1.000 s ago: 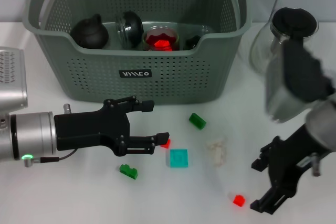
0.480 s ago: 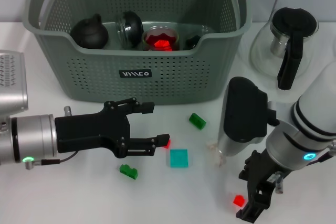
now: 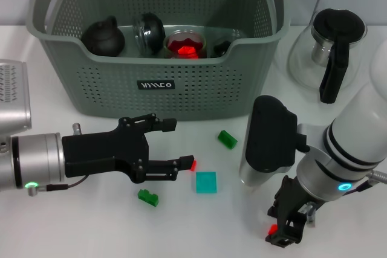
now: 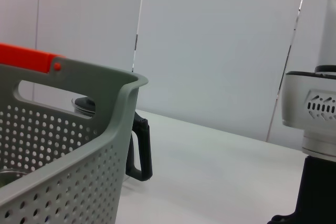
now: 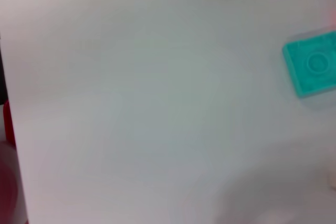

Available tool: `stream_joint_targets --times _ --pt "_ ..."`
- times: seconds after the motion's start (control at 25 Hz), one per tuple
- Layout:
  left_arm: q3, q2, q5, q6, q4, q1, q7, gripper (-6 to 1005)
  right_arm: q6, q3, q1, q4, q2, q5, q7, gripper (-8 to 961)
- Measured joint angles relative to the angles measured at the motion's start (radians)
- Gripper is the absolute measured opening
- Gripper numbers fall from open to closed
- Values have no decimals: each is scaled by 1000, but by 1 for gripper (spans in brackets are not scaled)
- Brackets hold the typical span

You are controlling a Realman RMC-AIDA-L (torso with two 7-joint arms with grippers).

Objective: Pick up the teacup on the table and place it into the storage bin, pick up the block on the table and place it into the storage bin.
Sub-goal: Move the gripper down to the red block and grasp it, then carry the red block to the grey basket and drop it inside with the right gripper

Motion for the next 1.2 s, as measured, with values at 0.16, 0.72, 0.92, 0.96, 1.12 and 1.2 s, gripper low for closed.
stream_joint_targets --times 0.16,0.72,0.92,0.96,1.12,1.2 --pt "-1 0 1 -1 0 0 1 850 5 -4 1 4 0 -2 2 623" --pt "-7 0 3 -4 0 2 1 850 -75 81 -34 -110 -11 -7 -11 170" --pt "-27 2 6 -1 3 10 1 849 -321 399 -26 -414 -10 26 -38 171" --pt "-28 2 6 -1 5 12 2 849 -361 476 5 -457 -11 48 -36 171" --pt "-28 1 7 -2 2 13 9 849 -431 776 192 -489 -13 134 -33 171" --pt "-27 0 6 -4 -2 10 10 849 -363 864 278 -414 -16 133 -47 171"
